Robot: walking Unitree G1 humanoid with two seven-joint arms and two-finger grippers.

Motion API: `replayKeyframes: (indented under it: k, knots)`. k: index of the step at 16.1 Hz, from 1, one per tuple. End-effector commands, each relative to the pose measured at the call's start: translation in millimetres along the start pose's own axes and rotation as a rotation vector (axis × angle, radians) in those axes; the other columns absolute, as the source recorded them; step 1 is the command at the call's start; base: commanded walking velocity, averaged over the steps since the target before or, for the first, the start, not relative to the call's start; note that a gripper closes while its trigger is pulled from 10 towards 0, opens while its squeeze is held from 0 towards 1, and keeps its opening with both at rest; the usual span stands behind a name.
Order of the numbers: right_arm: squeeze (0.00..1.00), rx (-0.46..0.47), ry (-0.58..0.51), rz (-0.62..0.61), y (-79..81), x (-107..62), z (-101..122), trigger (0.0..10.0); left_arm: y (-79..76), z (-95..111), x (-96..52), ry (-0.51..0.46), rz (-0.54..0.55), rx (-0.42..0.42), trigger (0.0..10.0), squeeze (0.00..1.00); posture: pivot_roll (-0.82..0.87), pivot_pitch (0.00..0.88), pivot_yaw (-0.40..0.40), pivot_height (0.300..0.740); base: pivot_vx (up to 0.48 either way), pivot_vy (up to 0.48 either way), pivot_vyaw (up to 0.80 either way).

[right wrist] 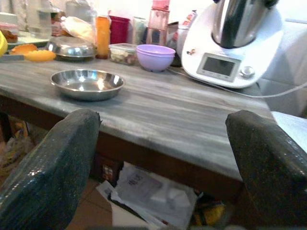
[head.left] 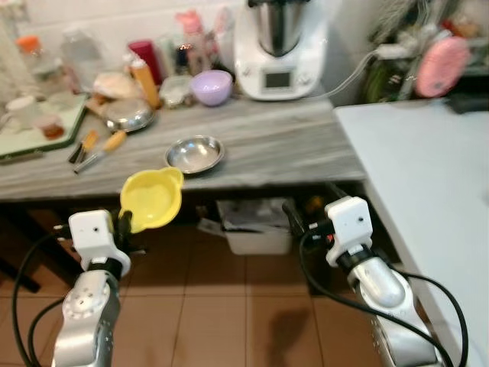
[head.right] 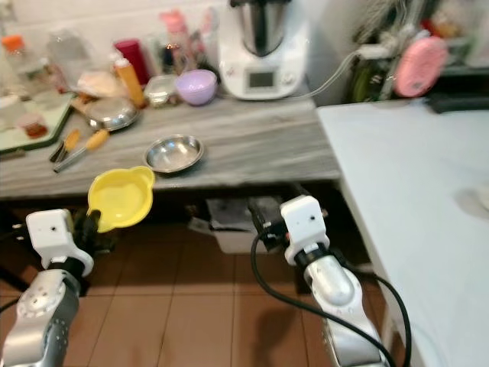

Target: Setting the table

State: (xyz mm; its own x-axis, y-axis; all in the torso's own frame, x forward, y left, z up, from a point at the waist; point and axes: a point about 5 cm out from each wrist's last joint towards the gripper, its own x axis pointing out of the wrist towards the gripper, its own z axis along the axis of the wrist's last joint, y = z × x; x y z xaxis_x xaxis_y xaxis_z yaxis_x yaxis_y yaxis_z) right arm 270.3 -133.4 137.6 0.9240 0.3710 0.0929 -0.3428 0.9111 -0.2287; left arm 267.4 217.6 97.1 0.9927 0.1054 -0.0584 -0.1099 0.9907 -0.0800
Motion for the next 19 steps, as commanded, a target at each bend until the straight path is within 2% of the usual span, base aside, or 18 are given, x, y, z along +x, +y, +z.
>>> replayKeyframes:
  k: [1, 8, 10, 16, 19]
  knots:
    - [0.0, -0.003, -0.017, -0.001, -2.1, 1.3, 5.0, 10.0, -3.9, 7.4, 2.0, -0.034, -0.002, 0.004, 10.0, 0.0, -0.24, 0.006, 0.113, 0.74, 0.274, 0.0, 0.0]
    - [0.0, -0.005, -0.038, 0.013, 1.1, 2.9, 13.6, 10.0, -20.1, 25.5, 8.1, -0.078, -0.041, -0.043, 10.0, 0.0, -0.25, 0.01, 0.114, 0.74, 0.256, 0.0, 0.0]
    - [0.0, -0.009, -0.044, 0.019, 1.5, 3.9, 15.8, 10.0, -29.5, 32.4, 10.7, -0.091, -0.076, -0.067, 10.0, 0.0, -0.25, 0.011, 0.113, 0.74, 0.251, 0.0, 0.0]
    - [0.0, 0.013, -0.039, 0.021, 2.2, 4.6, 16.0, 10.0, -37.0, 32.2, 10.9, -0.076, -0.102, -0.087, 10.0, 0.0, -0.25, 0.008, 0.109, 0.74, 0.275, 0.0, 0.0]
    - [0.0, 0.015, -0.039, 0.024, 2.3, 4.5, 16.1, 10.0, -40.8, 34.2, 11.2, -0.076, -0.115, -0.092, 10.0, 0.0, -0.25, 0.007, 0.109, 0.74, 0.304, 0.0, -0.32]
